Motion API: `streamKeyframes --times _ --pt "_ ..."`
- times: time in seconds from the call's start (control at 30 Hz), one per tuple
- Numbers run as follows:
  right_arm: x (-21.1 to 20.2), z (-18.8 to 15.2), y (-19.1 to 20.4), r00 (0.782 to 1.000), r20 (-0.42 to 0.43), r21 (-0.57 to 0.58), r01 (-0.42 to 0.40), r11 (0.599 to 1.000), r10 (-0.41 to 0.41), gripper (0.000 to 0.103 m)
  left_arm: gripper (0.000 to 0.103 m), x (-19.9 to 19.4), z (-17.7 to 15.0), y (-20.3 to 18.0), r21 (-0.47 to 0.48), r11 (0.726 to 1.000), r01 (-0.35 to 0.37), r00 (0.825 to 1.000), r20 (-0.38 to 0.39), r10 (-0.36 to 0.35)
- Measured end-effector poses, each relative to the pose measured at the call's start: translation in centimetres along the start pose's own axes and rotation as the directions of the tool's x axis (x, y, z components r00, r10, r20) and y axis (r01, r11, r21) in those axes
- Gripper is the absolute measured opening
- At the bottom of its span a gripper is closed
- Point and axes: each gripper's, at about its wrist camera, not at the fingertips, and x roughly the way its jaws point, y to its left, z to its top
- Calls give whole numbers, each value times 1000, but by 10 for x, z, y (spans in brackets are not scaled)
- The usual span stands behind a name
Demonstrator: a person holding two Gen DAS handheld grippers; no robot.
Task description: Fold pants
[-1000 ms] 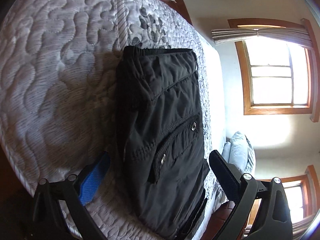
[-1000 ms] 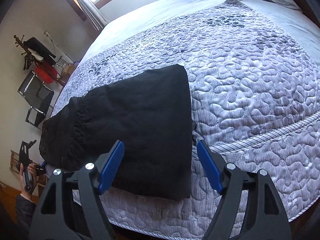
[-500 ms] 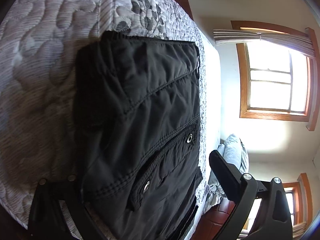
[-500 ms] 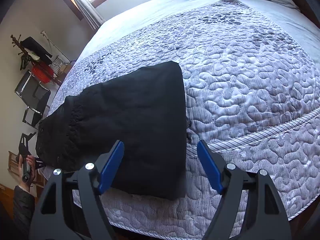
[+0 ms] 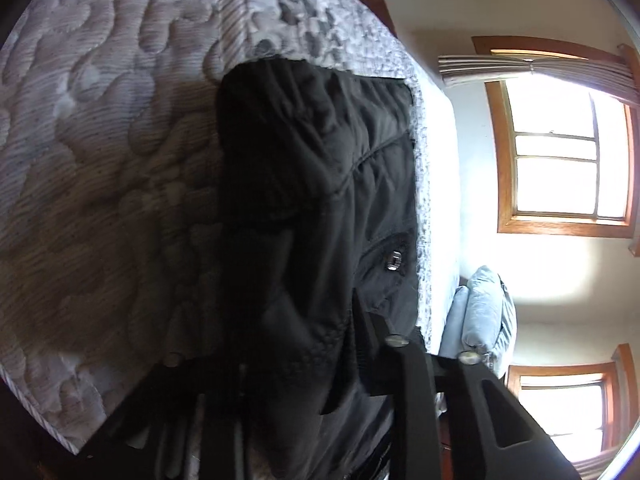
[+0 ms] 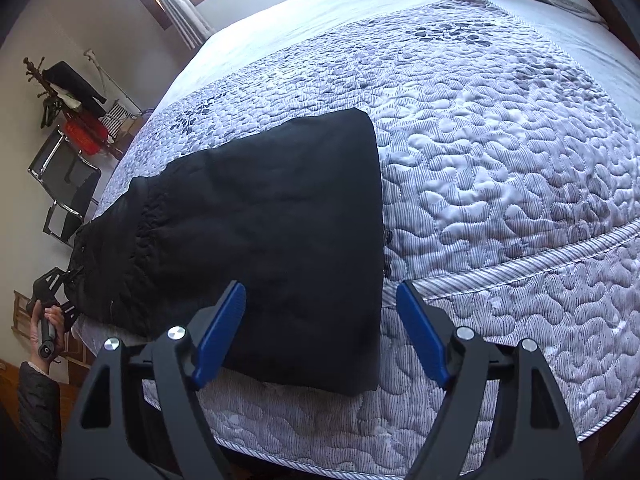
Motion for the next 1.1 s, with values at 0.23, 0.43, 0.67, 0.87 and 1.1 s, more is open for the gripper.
streamKeyframes --times 0.23,0.43,0.67,0.87,1.1 --pt "-6 -3 -5 1000 12 20 3 1000 -4 78 13 -10 -13 -33 79 997 20 998 52 -24" --pt "-14 -4 -11 1000 28 38 8 999 -9 78 13 -18 -31 -71 187 981 61 995 72 -75" --pt "-22 -5 -17 999 46 53 8 999 -10 78 14 -22 -54 -115 309 948 76 992 70 -103" --pt "-28 -7 -23 998 58 64 10 998 -14 78 18 -18 -81 -158 439 896 67 993 55 -101" --pt "-35 -9 -28 997 79 78 -3 997 -3 78 21 -5 -128 -195 571 819 52 997 15 -74"
